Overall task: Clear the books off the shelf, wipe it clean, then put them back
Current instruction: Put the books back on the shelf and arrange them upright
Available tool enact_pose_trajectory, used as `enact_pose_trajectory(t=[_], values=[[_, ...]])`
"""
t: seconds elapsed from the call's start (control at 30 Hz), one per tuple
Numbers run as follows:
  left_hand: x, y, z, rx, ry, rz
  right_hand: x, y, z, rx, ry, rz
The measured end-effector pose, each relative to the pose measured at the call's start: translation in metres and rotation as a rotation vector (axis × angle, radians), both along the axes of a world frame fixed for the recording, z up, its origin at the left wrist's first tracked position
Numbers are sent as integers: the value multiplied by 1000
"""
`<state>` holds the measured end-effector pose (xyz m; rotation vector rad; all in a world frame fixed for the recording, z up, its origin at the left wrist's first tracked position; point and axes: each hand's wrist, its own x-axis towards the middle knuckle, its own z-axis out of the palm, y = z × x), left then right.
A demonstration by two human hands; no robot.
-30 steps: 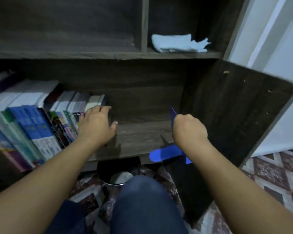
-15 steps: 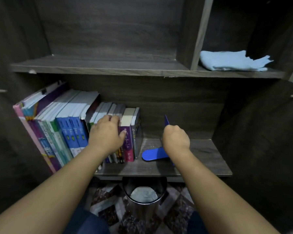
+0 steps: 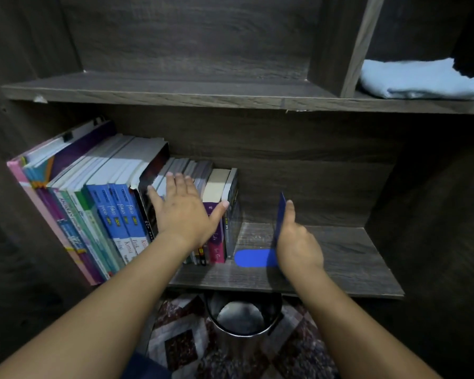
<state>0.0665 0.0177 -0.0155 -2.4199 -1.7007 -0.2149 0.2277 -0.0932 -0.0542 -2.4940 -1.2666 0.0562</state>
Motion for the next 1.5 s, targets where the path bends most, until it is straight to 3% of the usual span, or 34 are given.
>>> enact_pose_trajectory(t=[0.37,0.8,1.0,1.2,1.33,1.5], values=[[10,-1,0,10,4,31,-2,3,-7,46,6,15],[21,-9,0,177,219,97,-3,11,-4,41,-4,31],[33,-5,11,133,70,63,2,15,-6,36,19,44],[47,7,5,-21,-204,92,3,15,-5,32,47,67],[56,11,8,-117,-169,163,2,14,-6,28,27,82],[59,15,7,-67,-126,148,-2,11,-7,50,46,88]])
